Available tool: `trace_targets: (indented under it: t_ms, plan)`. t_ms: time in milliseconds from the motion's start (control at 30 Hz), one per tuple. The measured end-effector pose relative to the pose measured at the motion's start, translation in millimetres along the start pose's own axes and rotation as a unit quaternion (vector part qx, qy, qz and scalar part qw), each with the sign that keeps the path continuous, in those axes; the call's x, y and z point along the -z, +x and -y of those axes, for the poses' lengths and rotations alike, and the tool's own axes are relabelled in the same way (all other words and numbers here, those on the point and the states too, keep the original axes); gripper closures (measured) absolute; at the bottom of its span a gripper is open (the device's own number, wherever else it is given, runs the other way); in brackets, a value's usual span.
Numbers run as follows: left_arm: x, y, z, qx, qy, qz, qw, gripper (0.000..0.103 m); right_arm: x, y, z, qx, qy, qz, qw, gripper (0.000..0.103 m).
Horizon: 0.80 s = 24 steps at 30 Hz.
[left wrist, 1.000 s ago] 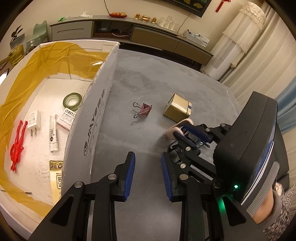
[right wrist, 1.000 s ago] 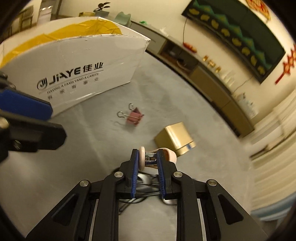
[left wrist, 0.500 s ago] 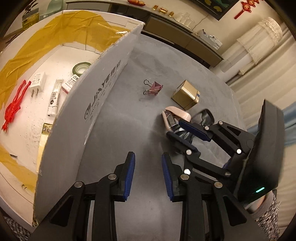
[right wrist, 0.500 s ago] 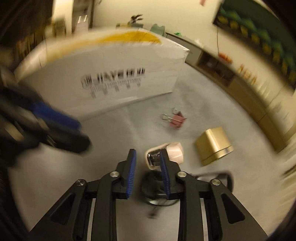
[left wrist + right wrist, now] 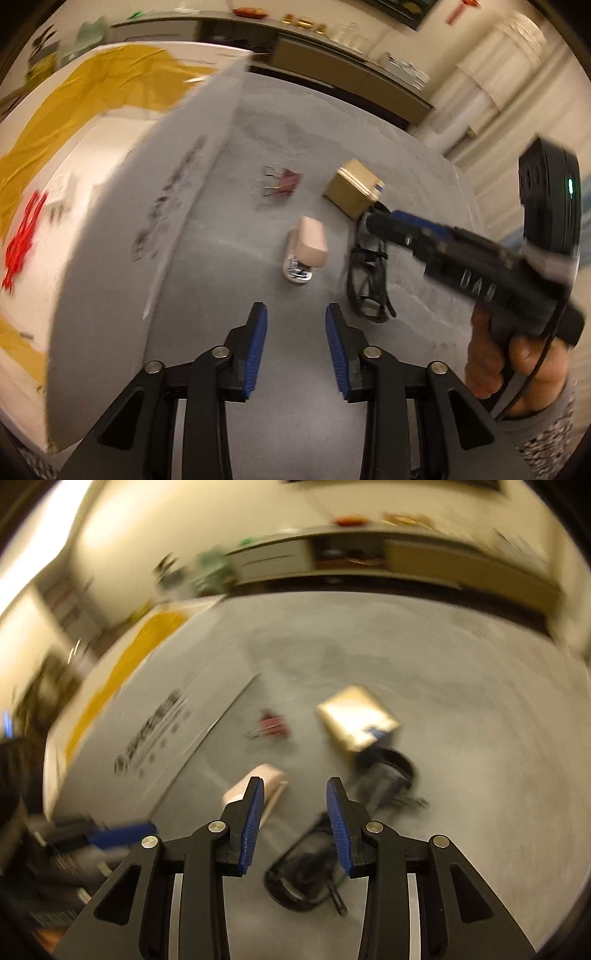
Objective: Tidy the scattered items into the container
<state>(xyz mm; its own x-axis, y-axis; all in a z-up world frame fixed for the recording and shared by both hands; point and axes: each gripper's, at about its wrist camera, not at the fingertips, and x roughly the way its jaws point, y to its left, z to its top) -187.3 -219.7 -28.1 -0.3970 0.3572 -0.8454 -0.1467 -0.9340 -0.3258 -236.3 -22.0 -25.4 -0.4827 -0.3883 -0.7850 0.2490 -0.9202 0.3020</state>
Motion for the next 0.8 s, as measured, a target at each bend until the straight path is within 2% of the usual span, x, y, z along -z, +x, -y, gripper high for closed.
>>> trace_targets:
  t_ms: [100,200,333,533,667,700,767,800]
  plan:
    - [-1,10,17,-0.028,0.038,0.009,0.9989,0.065,9,-15,19,0.004,0.042,0.009,0.999,0.060]
    - [-4,17,20,-0.033,0.044,0.016,0.9983,0.065,23,-10,21,-0.002,0.063,-0.005,0.998,0.059]
    - [-14,28,20,-0.041,0.055,0.030,0.9972,0.056,32,7,15,0.012,0.065,-0.027,0.997,0.058]
    - [-33,53,18,-0.059,0.054,0.043,0.9959,0.056,40,23,21,0.033,0.069,-0.033,0.996,0.058]
    - [-36,71,14,-0.055,0.056,0.028,0.9965,0.055,41,34,24,0.041,0.068,-0.038,0.996,0.058]
    - [-36,75,13,-0.051,0.055,0.022,0.9969,0.055,41,35,26,0.037,0.071,-0.041,0.996,0.058]
    - [-37,80,10,-0.056,0.052,0.014,0.9970,0.060,42,34,27,0.023,0.073,-0.048,0.996,0.076]
    - [-37,80,9,-0.060,0.048,0.013,0.9970,0.062,43,31,27,0.024,0.071,-0.049,0.996,0.079]
